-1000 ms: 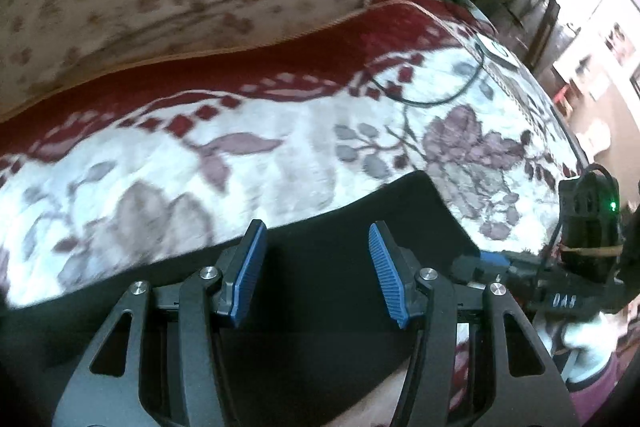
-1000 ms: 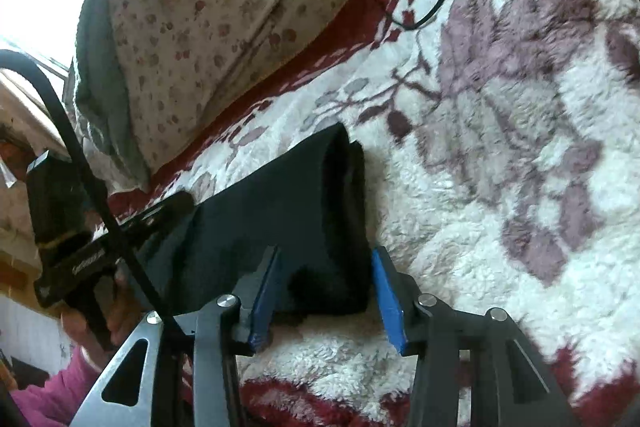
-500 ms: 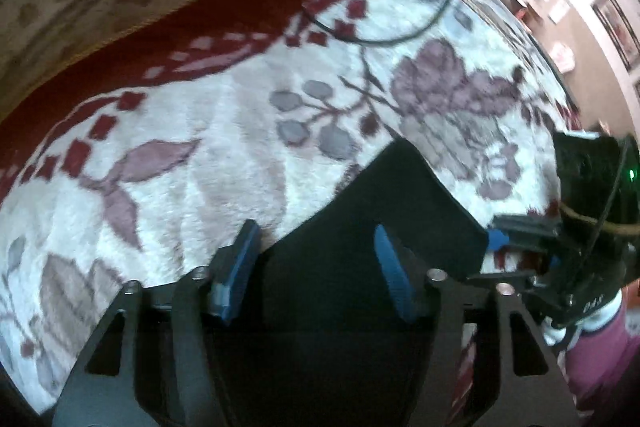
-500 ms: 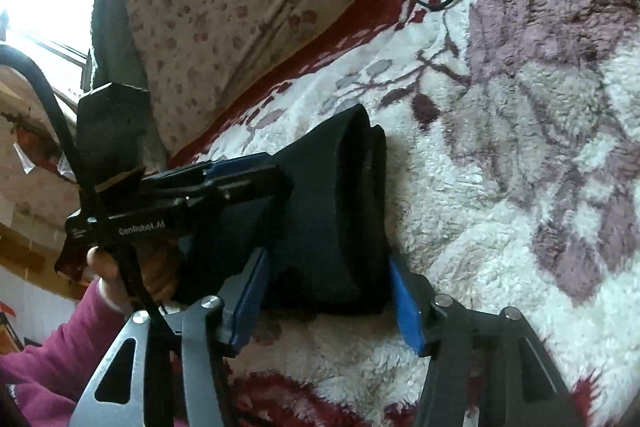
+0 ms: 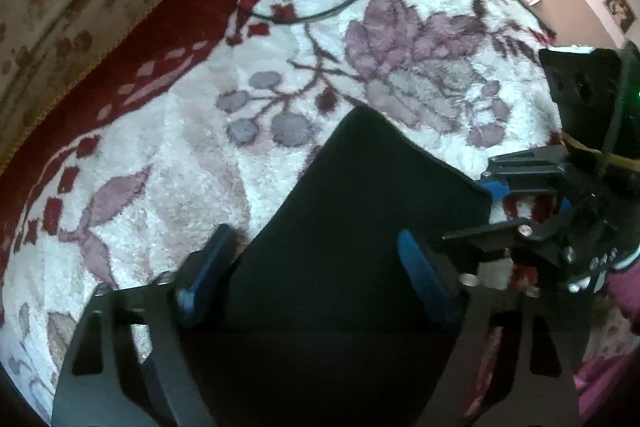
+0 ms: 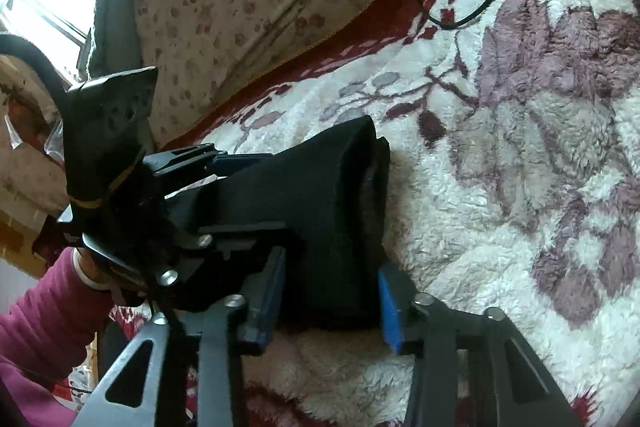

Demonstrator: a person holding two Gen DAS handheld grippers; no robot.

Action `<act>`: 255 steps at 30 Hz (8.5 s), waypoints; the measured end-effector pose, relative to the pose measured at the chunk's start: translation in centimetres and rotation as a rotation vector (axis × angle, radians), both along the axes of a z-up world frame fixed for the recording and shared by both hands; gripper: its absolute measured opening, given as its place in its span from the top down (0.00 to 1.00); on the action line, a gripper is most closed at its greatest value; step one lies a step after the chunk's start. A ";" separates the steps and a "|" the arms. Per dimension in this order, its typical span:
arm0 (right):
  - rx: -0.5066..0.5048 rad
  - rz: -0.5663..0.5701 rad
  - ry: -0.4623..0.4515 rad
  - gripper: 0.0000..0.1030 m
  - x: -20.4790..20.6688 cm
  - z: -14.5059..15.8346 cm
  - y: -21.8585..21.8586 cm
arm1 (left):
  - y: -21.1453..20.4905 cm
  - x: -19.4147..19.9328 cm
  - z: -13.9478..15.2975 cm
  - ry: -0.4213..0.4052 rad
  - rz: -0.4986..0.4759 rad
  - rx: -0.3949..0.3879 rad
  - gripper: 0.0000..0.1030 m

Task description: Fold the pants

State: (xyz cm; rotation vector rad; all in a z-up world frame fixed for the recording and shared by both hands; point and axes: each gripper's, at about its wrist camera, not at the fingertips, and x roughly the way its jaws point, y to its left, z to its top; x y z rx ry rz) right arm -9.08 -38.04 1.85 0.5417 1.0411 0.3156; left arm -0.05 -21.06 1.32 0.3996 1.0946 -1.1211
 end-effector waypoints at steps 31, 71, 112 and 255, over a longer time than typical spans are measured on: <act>0.176 0.178 -0.318 0.85 -0.9 11.7 7.9 | 12.5 -1.5 10.6 -0.106 0.197 -0.268 0.91; 0.160 0.202 -0.113 0.59 3.4 4.5 16.9 | 35.2 -5.6 5.0 0.104 0.821 -0.297 0.45; 0.132 0.173 -0.046 0.52 5.0 0.5 19.3 | 33.4 -5.9 2.3 -0.023 0.930 -0.095 0.81; 0.199 0.314 -0.211 0.83 10.0 3.6 19.1 | 22.7 -9.0 6.9 -0.183 0.894 -0.225 0.82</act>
